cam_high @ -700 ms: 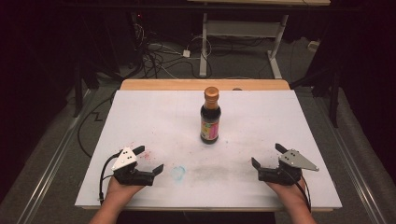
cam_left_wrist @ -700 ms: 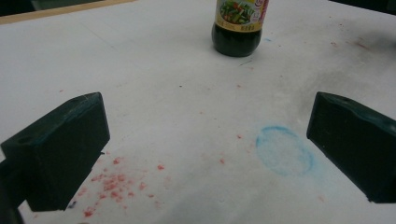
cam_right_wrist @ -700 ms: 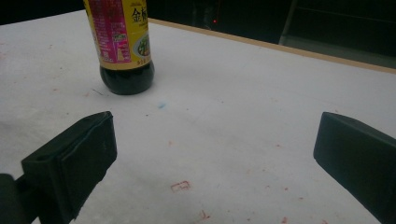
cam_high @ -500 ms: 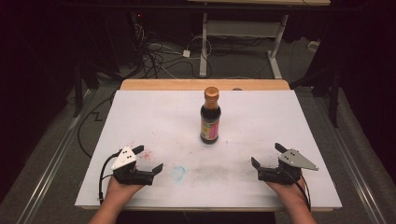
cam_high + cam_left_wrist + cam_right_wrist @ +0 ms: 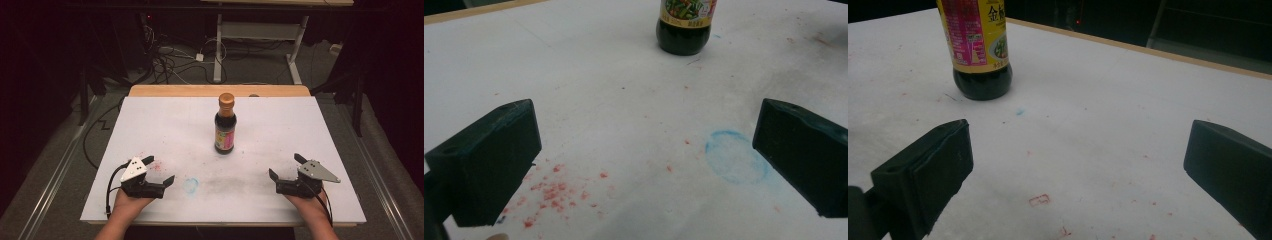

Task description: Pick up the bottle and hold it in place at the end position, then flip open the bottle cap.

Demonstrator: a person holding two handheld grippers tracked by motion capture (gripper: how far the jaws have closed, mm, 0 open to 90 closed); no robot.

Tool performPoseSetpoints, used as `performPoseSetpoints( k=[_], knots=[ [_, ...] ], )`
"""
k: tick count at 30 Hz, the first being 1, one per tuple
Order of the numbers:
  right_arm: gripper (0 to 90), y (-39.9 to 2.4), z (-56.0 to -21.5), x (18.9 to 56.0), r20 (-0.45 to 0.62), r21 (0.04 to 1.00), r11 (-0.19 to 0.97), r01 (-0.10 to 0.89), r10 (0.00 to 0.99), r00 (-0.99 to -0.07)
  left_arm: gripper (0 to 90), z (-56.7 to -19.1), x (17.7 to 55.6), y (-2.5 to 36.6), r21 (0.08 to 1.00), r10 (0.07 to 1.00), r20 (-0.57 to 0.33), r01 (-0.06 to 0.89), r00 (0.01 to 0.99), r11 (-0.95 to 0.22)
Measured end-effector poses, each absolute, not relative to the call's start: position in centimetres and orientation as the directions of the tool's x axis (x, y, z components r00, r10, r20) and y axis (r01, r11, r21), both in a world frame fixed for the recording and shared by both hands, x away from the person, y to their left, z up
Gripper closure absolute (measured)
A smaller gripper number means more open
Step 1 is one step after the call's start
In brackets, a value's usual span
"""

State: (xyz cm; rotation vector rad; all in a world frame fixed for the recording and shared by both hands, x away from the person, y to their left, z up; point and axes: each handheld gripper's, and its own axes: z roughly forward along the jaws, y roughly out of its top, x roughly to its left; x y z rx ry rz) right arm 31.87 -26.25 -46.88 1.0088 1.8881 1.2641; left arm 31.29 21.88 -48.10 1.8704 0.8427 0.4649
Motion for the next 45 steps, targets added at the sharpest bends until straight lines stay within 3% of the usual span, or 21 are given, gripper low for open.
performPoseSetpoints(
  k=[25, 45],
  knots=[
    [0.4, -25.7, -46.2, 32.2, -0.089, 0.943, 0.235, 0.235, 0.86, -0.503, 0.0, -47.8, 32.6, 19.8, 0.9, 0.708, -0.069, 0.35, 0.702, -0.259],
    [0.4, -23.9, -44.7, 34.8, -0.083, 0.947, 0.233, 0.222, 0.844, -0.53, 0.0, -48.0, 34.2, 17.6, 0.889, 0.679, -0.063, 0.351, 0.732, -0.296]
  ],
)
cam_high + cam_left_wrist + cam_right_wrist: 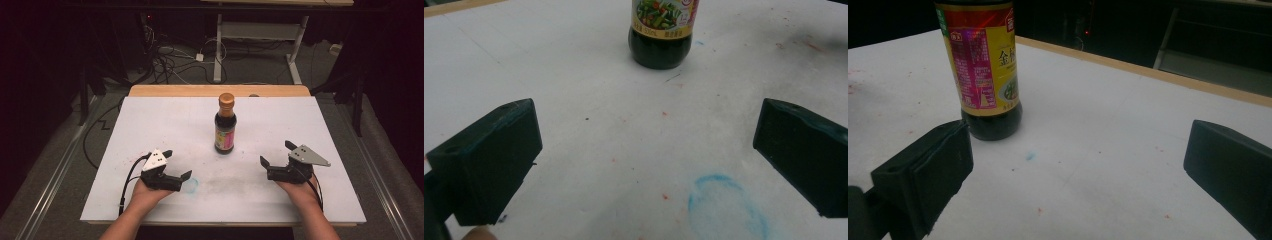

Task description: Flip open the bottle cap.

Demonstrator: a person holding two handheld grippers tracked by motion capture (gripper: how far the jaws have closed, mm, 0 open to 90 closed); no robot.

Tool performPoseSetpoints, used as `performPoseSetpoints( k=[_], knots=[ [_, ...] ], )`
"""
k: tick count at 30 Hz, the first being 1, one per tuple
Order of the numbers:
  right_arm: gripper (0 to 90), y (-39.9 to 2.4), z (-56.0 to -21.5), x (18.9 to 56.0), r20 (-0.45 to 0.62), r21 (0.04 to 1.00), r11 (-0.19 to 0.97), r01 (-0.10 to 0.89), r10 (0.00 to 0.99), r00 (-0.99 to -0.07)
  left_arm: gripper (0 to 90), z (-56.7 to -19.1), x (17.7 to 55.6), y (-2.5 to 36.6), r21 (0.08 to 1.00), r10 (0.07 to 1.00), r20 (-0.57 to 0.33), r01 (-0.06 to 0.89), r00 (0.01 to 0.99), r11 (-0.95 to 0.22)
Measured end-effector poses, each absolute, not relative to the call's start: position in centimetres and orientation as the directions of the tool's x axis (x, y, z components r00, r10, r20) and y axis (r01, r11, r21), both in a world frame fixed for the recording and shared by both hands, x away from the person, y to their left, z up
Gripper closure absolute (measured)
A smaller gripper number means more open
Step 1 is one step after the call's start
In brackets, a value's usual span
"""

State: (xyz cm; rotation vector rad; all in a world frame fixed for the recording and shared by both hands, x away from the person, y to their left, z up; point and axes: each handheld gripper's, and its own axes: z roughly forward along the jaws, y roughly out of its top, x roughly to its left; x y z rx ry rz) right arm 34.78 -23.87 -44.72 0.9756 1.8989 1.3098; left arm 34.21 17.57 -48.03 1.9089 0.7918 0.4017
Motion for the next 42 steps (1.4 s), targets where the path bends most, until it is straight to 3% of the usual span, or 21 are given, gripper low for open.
performPoseSetpoints(
  k=[8, 24, 30, 42],
  knots=[
    [1.5, -23.8, -44.2, 35.4, -0.075, 0.946, 0.228, 0.229, 0.844, -0.531, 0.0, -47.6, 36.4, 15.7, 0.884, 0.653, -0.065, 0.347, 0.754, -0.313],
    [17.1, -22.7, -41.3, 37.5, -0.04, 0.957, 0.192, 0.216, 0.828, -0.56, 0.0, -46.3, 40.8, 11.4, 0.881, 0.637, -0.086, 0.357, 0.766, -0.311],
    [24.8, -22.1, -40.2, 38.1, -0.023, 0.959, 0.181, 0.218, 0.816, -0.578, 0.0, -46.3, 41.9, 10.9, 0.885, 0.636, -0.084, 0.351, 0.767, -0.306],
    [51.0, -20.4, -37.7, 39.6, -0.017, 0.959, 0.181, 0.216, 0.801, -0.598, 0.0, -46.0, 43.0, 10.0, 0.879, 0.629, -0.094, 0.361, 0.771, -0.311]
  ],
)
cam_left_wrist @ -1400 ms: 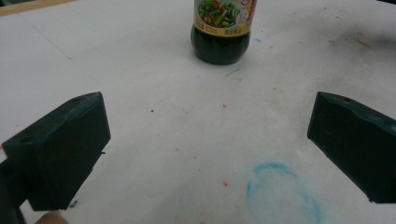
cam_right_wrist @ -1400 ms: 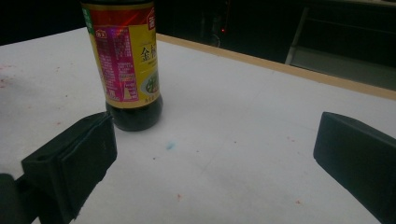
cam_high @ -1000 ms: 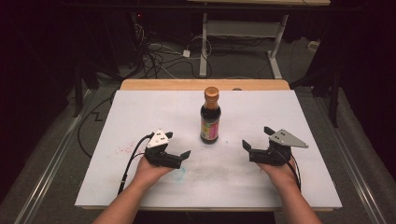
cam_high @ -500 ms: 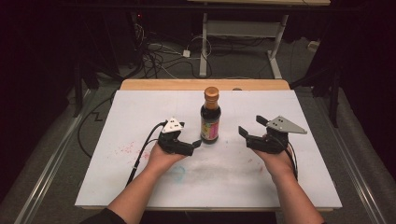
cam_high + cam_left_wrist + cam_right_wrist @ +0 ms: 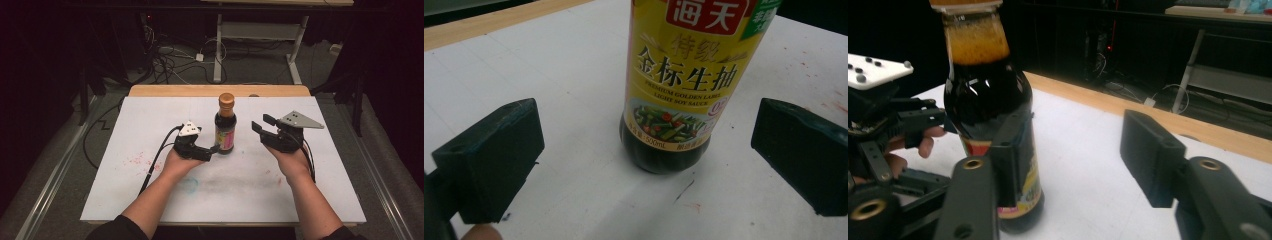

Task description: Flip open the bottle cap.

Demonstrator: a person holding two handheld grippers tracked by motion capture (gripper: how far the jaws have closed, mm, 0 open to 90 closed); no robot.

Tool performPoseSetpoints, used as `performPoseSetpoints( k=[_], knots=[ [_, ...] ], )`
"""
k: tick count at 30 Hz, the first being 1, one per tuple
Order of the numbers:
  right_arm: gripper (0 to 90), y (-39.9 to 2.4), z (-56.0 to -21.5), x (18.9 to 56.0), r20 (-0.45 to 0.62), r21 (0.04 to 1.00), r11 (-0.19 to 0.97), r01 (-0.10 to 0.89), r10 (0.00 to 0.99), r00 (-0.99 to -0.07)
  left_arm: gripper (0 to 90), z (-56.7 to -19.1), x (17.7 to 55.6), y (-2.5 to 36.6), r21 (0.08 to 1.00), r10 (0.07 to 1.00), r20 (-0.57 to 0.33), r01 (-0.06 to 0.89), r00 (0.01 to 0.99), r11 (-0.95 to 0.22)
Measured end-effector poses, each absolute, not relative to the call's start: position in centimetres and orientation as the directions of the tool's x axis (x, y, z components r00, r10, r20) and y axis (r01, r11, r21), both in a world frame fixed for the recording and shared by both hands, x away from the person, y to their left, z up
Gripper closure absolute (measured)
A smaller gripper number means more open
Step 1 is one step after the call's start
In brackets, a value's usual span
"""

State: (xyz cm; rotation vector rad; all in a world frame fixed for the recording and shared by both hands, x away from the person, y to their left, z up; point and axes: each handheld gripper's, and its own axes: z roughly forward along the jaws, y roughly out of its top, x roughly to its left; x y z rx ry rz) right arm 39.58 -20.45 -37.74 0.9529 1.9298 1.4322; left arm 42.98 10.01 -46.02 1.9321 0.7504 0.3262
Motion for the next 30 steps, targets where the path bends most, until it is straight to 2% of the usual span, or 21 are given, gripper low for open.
performPoseSetpoints(
  k=[9, 21, 26, 30],
  knots=[
    [67.4, -19.2, -37.0, 40.2, -0.034, 0.954, 0.21, 0.214, 0.785, -0.619, 0.0, -45.9, 43.3, 9.0, 0.887, 0.602, -0.087, 0.338, 0.794, -0.317],
    [83.8, -18.1, -35.6, 40.8, -0.038, 0.955, 0.218, 0.199, 0.759, -0.649, 0.1, -45.7, 44.3, 7.0, 0.888, 0.573, -0.09, 0.327, 0.814, -0.325],
    [89.7, -17.7, -35.0, 40.9, -0.04, 0.957, 0.22, 0.192, 0.751, -0.659, 2.7, -45.5, 44.5, 6.6, 0.892, 0.564, -0.09, 0.318, 0.821, -0.321],
    [90.0, -17.5, -34.6, 40.9, -0.041, 0.957, 0.221, 0.19, 0.746, -0.665, 5.7, -45.3, 44.6, 6.1, 0.894, 0.557, -0.072, 0.302, 0.827, -0.332]
  ],
)
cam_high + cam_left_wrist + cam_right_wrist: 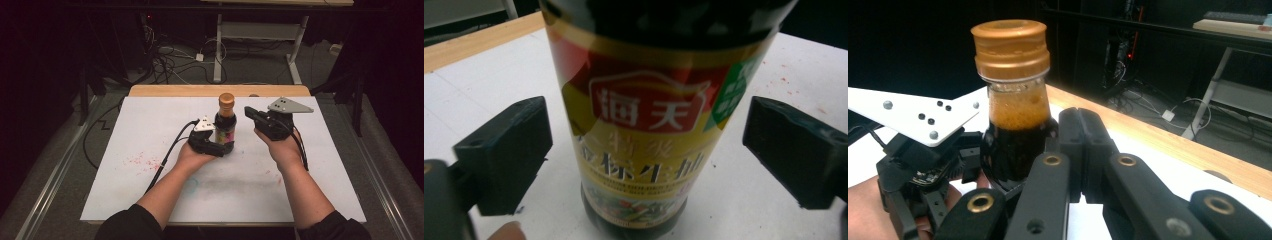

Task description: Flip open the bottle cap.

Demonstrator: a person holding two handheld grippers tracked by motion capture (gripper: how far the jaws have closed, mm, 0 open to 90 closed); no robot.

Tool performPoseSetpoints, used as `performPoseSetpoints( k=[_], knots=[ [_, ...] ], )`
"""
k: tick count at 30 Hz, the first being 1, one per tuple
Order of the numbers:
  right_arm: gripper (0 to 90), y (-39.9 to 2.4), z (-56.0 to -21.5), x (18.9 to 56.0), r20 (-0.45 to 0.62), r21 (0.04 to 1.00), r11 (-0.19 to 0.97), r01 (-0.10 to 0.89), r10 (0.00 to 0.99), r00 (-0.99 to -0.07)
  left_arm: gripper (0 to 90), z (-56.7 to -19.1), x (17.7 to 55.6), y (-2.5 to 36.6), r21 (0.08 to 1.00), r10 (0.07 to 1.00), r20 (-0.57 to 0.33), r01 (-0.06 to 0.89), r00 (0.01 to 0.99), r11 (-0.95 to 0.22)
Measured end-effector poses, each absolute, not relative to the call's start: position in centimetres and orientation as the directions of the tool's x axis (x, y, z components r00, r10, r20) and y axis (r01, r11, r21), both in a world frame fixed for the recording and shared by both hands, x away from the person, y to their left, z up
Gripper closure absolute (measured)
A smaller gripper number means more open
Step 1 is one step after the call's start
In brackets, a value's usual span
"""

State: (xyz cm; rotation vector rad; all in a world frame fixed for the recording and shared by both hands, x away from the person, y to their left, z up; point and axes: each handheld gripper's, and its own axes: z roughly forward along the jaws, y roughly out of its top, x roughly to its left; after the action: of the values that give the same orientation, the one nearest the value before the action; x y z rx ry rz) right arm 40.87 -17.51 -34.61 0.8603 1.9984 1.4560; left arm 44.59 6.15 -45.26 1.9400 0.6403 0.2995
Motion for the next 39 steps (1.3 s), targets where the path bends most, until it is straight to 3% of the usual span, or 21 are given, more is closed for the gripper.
performPoseSetpoints(
  k=[21, 24, 39],
  knots=[
    [90.0, -16.0, -33.1, 41.1, -0.041, 0.943, 0.262, 0.204, 0.701, -0.712, 26.1, -45.0, 45.0, 6.0, 0.898, 0.553, -0.059, 0.286, 0.831, -0.335],
    [90.0, -16.0, -32.8, 41.2, -0.009, 0.94, 0.25, 0.233, 0.7, -0.714, 26.7, -45.0, 45.0, 6.0, 0.895, 0.556, -0.051, 0.285, 0.83, -0.342],
    [90.0, -14.8, -30.9, 41.2, -0.049, 0.923, 0.314, 0.224, 0.671, -0.74, 24.2, -44.9, 44.8, 5.9, 0.904, 0.562, -0.044, 0.272, 0.826, -0.329]
  ],
)
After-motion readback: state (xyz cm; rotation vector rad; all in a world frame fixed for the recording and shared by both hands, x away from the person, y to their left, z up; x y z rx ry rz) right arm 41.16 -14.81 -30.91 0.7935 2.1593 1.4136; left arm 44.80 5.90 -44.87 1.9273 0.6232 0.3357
